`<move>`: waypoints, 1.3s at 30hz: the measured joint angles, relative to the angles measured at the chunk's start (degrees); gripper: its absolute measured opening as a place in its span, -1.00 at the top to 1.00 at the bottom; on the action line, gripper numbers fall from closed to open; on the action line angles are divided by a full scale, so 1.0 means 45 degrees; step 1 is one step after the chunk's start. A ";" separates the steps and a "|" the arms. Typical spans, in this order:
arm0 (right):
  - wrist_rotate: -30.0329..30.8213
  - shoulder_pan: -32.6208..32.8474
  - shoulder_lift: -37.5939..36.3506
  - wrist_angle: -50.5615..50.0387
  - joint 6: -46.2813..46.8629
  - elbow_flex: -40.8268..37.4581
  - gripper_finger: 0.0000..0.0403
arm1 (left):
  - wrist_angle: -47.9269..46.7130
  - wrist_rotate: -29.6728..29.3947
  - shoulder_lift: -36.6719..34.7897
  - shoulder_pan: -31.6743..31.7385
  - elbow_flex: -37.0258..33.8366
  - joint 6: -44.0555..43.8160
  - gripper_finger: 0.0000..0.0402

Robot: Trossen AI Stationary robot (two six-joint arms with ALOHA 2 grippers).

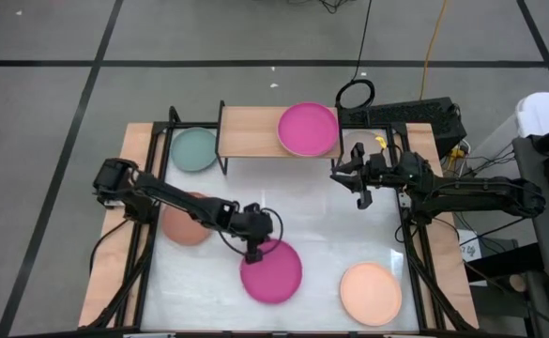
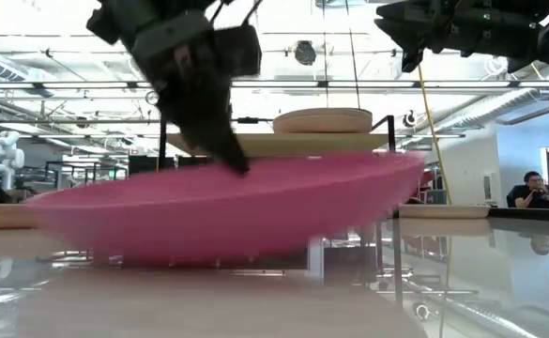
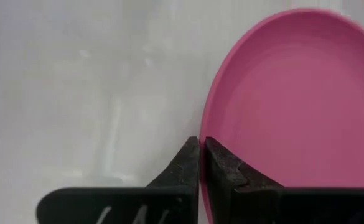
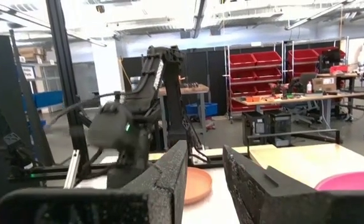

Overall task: Place and stack plates onto a shelf
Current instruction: Stack the pink plate on top of the pink plate on the shelf

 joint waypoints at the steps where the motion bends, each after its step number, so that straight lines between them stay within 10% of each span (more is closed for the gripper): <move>1: 0.0000 0.0000 -0.0005 0.0039 0.0053 0.0000 0.56 | 0.0031 -0.0217 -0.0287 0.0096 0.0000 0.0132 0.96; 17: -0.1344 0.0449 -0.0777 0.0857 0.0386 -0.0005 0.56 | 0.0139 -0.1475 -0.4619 0.3040 0.0000 0.2075 0.96; 39: -0.1307 0.0695 -0.0763 0.1550 -0.0491 -0.0005 0.56 | 0.3378 0.2401 -0.3555 0.9205 0.2161 0.1554 0.96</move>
